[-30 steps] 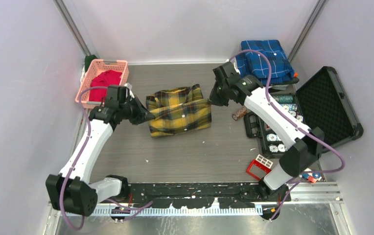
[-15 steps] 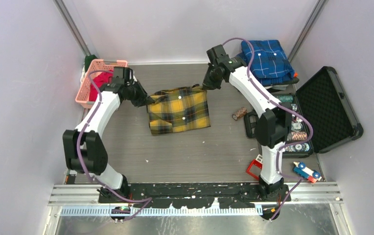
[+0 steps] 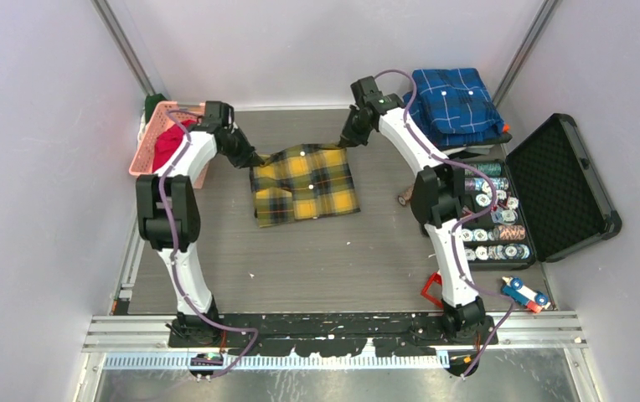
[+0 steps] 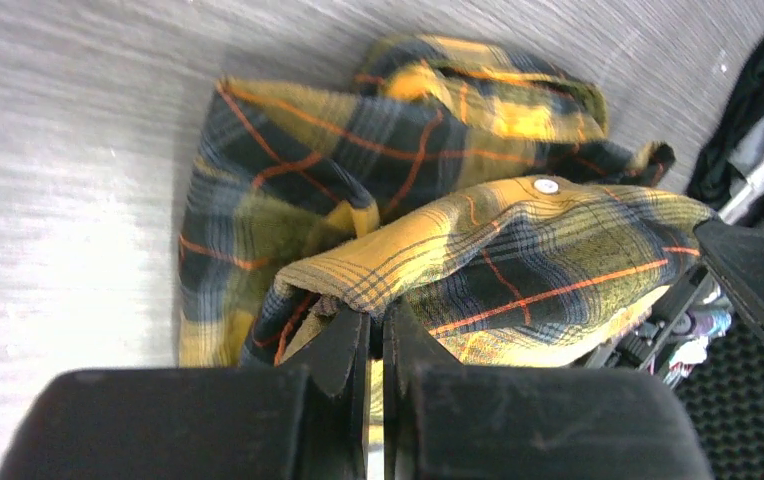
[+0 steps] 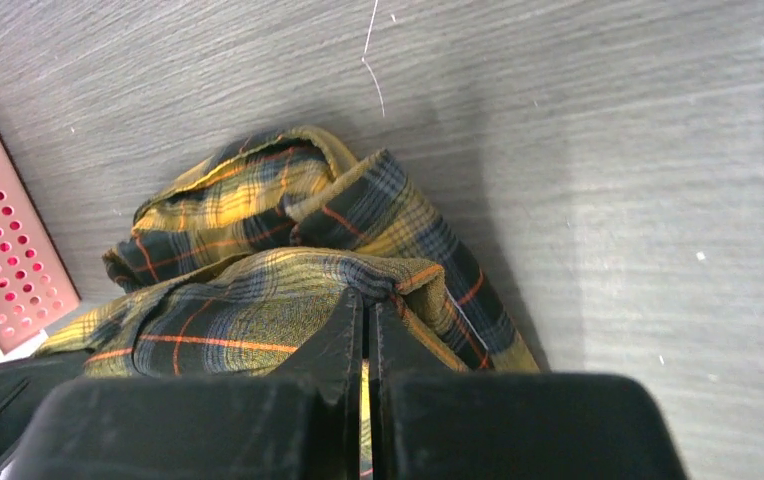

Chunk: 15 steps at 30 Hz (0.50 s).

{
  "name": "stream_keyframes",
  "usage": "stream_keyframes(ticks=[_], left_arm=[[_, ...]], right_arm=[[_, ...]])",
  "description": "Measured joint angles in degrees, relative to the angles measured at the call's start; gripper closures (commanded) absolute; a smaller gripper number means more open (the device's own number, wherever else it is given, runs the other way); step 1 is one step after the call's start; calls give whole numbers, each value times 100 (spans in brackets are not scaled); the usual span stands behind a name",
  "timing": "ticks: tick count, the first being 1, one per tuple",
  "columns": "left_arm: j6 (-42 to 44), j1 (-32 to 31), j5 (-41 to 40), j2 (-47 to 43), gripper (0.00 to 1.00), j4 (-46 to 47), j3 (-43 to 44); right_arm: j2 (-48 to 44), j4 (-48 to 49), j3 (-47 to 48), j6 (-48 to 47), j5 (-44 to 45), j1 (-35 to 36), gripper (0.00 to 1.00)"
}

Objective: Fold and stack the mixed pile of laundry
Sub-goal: Fold the shirt at the center of the board.

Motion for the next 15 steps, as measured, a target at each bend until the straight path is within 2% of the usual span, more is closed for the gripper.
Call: stream_keyframes(ticks=[1,3,5,7,11,12,15], left_arm=[[-9,26,4,170,100,7,103],[-17,74,2,470,100,35,267],[-15,122,-26,772,100,9,479],[-20,177,-68,1032,100,-2,686],[-46,291,-127,1438,98,-55,1091],[-46,326,-129,1519,90,-76,1209],[-50,407,-122,1668,46,-138,1502]], right_arm=[[94,87,17,7,-70,-22,90],[249,291,22,20,-251,-72,69],[367,518,33,7,-393,-122,54],[417,649,72,15,-501,-192,47],[369,894,160,-118,-568,-328,46],[299,966,114,-166,-566,-356,46],[-234,1211,-540,-297,-549,-413,50]])
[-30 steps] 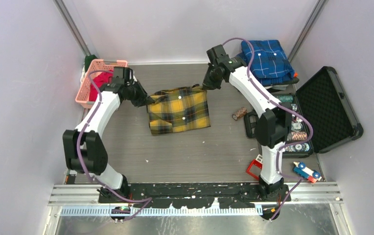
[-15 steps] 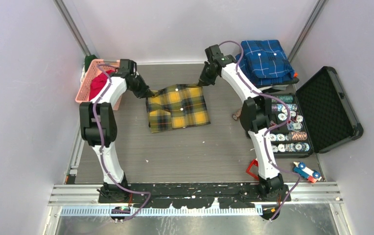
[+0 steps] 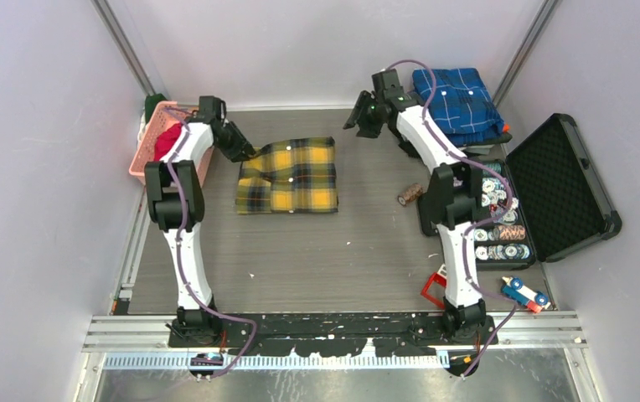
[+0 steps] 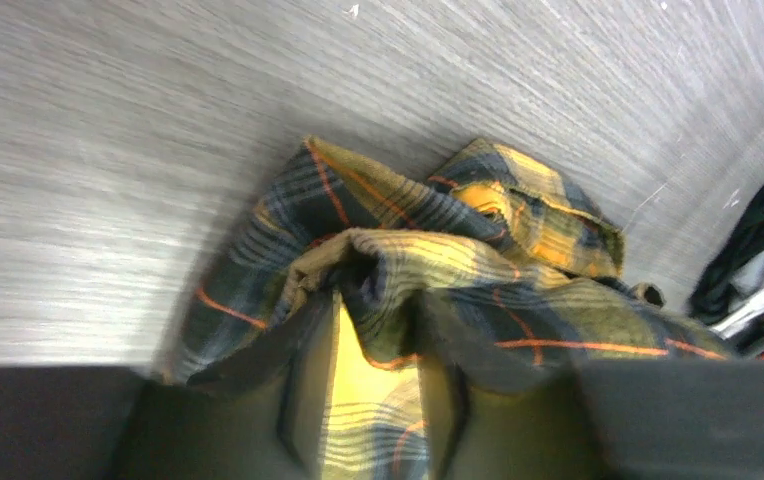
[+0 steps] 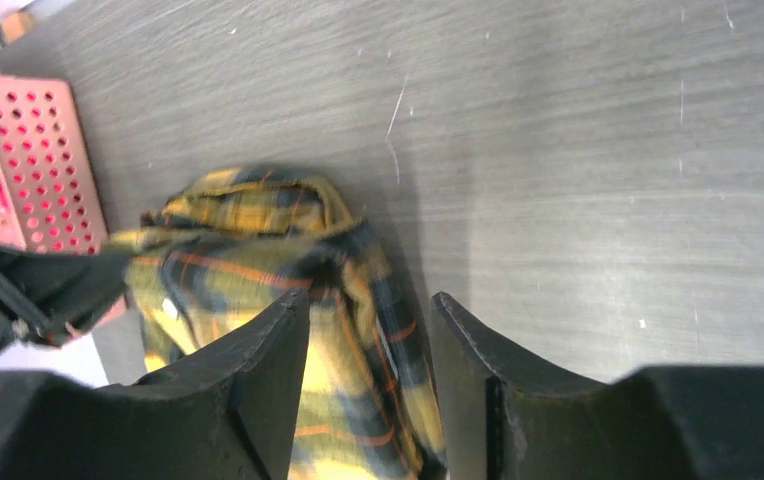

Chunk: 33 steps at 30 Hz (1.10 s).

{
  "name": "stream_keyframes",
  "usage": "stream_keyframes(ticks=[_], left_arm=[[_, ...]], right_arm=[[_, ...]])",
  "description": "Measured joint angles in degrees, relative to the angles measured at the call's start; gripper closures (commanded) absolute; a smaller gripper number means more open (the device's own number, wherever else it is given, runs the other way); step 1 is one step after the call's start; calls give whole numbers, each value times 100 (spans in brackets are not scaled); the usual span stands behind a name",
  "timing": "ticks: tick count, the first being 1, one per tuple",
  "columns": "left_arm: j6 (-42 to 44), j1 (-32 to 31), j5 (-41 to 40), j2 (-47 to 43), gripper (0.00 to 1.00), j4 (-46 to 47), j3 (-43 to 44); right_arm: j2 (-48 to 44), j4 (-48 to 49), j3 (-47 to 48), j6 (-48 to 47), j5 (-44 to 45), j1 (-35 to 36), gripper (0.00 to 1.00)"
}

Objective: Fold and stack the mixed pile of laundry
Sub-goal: Fold the shirt at the center of the board.

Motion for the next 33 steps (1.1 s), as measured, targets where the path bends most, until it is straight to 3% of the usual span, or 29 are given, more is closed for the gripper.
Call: stream_keyframes(ticks=[2,3,5,7,10,15,21,25,33], left_arm=[[20,70,-24,7,13,-22,111],[39,107,-37,-7,6,-17,157],[66,153,-103,-59,2,-28,210],[149,181,-192,-151,7,-111,236],[269,162,-387,-490,26,-260,118],[481,-173,-798,-1987,47,-271,-984],[612,-1204,-1032,-3292,59,-129,-1904],[608,-1725,-1010,-3254,64,22,-2247],[632,-2000,-811,-2568,68,352,-2562]], right_arm=[[-503,164,-595,-70,-13,-2,53],[-761,269,-892,-105,-31,11,55],[-1333,435,-1443,-175,-116,81,59],[-1670,627,-1694,-214,-197,197,64],[-1853,898,-1757,-275,-391,487,75],[-1316,1084,-1316,-286,-1016,946,85],[378,946,197,-310,-2164,1073,90],[1316,807,999,-293,-2597,1005,90],[2033,1305,1480,184,-3080,826,91]])
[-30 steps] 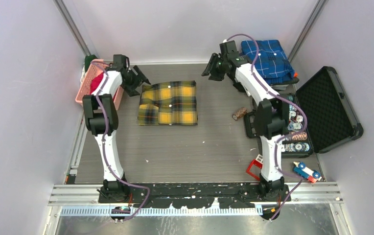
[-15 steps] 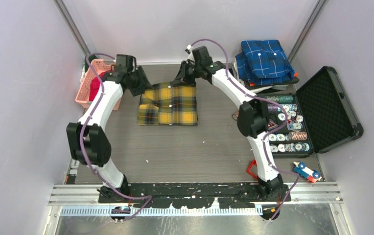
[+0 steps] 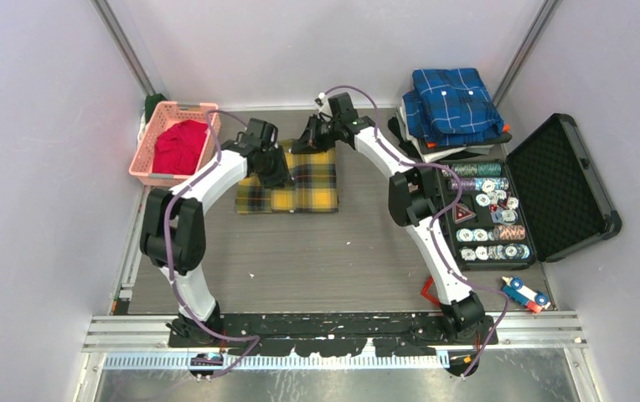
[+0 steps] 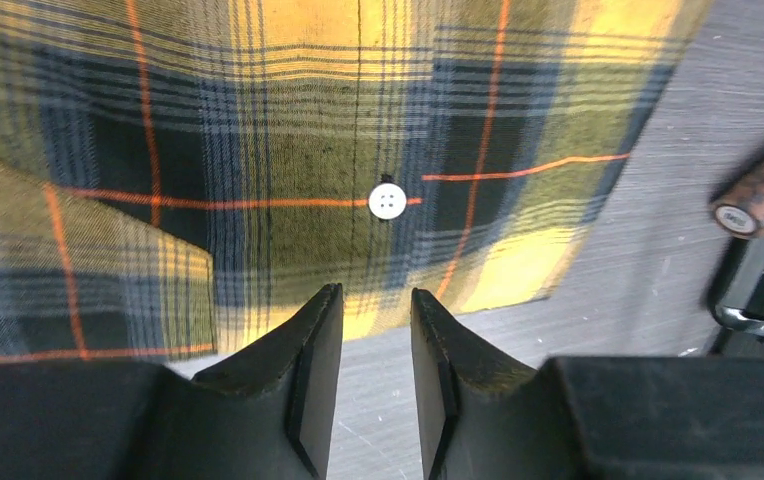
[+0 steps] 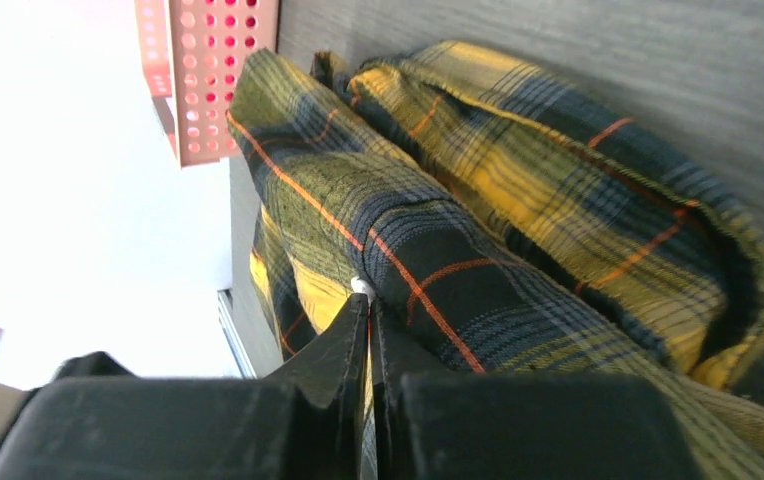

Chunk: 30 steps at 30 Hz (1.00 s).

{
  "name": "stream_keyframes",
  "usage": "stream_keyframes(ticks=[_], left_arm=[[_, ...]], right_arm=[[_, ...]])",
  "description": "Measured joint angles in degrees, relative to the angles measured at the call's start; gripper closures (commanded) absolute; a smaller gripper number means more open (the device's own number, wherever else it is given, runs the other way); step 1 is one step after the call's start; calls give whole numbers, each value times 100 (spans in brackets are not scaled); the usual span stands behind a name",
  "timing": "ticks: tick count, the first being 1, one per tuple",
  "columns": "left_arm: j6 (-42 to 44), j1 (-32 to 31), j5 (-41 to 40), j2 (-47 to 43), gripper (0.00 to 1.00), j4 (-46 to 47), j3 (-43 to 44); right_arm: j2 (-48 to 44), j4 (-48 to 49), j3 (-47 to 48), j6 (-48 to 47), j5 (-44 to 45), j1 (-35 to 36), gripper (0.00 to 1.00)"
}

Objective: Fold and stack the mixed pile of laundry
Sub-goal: Fold the shirt at the center of the board.

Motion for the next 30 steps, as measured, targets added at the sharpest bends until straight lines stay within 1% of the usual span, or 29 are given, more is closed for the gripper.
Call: stream_keyframes(ticks=[5,8,13,16,19,21,22,23,24,25,26,27,28,30], left_arm=[[160,-37,-4,573,71,446,-188],[208,-37,15,931,71,734,-321],[216,-31,103,970,69,1097,-518],[216,-31,103,914,66,1176,-590],[232,-33,103,839,57,1165,-597],[271,-37,98,774,46,1110,-581],[282,-37,87,745,44,997,-518],[306,-37,57,726,43,879,-417],[332,-44,4,715,43,750,-278],[361,-46,-42,713,44,669,-155],[417,-46,-120,713,45,560,39],[448,-42,-170,713,47,509,184],[485,-33,-232,713,49,417,380],[575,-4,-321,715,53,315,769]], right_arm=[[319,682,96,452,-63,-146,91],[503,870,125,608,24,-192,91],[857,1038,225,861,275,-236,91],[960,1078,295,999,313,-216,91],[981,1058,442,981,466,-184,89],[979,1003,518,855,566,-173,84],[973,973,535,782,610,-173,81],[935,911,525,669,675,-173,76],[879,872,479,581,732,-173,70],[752,820,348,476,817,-170,61],[590,767,175,396,887,-168,54],[372,675,-46,319,966,-170,50],[96,597,-306,223,1060,-175,49],[-457,431,-739,61,1250,-197,48]])
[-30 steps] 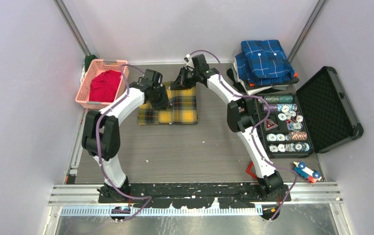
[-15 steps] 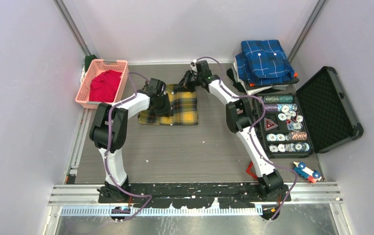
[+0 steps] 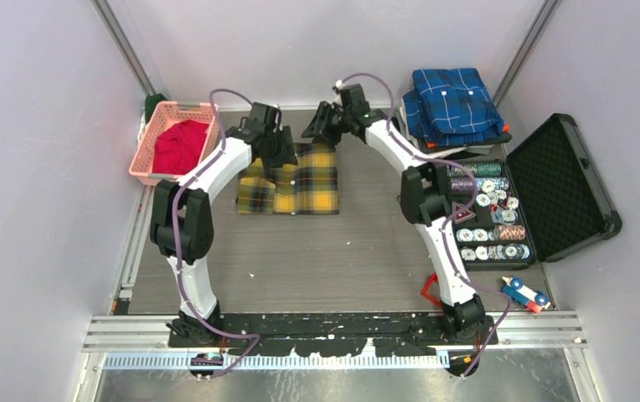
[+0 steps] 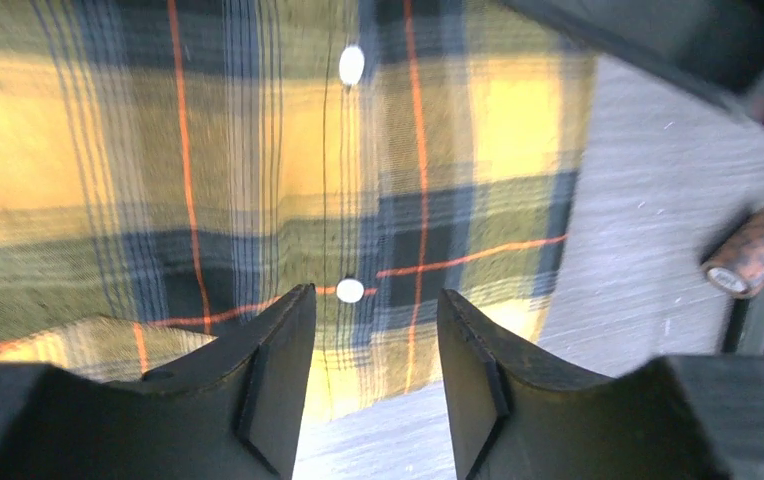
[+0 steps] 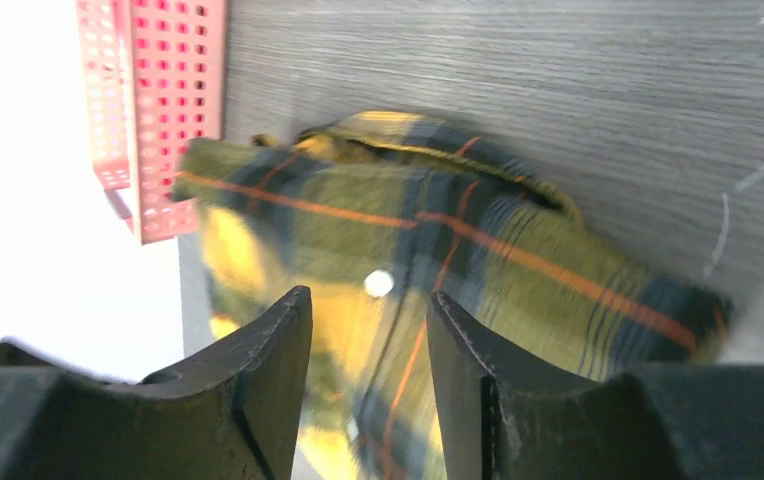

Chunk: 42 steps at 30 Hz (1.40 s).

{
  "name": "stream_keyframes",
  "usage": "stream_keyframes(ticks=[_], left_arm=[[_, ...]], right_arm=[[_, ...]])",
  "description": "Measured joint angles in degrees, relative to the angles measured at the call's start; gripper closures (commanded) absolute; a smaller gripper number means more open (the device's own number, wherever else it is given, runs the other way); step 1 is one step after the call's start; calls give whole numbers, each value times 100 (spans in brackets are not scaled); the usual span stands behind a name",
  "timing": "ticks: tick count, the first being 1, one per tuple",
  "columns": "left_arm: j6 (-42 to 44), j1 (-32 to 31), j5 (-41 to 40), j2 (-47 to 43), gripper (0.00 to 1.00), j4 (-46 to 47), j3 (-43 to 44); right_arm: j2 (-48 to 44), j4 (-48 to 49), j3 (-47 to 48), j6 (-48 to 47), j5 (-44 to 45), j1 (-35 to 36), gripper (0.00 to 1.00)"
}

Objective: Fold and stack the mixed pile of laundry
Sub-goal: Fold the shirt at the center of the board.

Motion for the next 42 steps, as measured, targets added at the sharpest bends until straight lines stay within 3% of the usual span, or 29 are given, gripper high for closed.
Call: stream_keyframes(ticks=[2,7,10,20,30,32,37,42], left_arm=[[52,37,-46,17,57,-50,321],[234,179,-116,339,65,-127,1029],[302,337,-70,723,67,-138,1274],[304,741,166,1906,70,-146,1832],[203,1062,483,2194,69,59,1847],[144,1132,531,2194,61,101,1838],[125,1141,557,2096,30,144,1810],[356,999,-66,1657,18,-133,1757]], right_arm=[[-667,-74,-435,-140,177,-24,51],[-2157,199,-1515,-216,372,-70,75],[-2555,507,-2052,-101,332,-76,86],[-1648,732,-2566,393,208,184,98],[-874,1078,-2549,1049,9,90,99],[-866,1143,-2566,1117,9,63,99],[-874,1200,-2592,1141,20,46,99],[-916,815,-2398,970,122,50,94]])
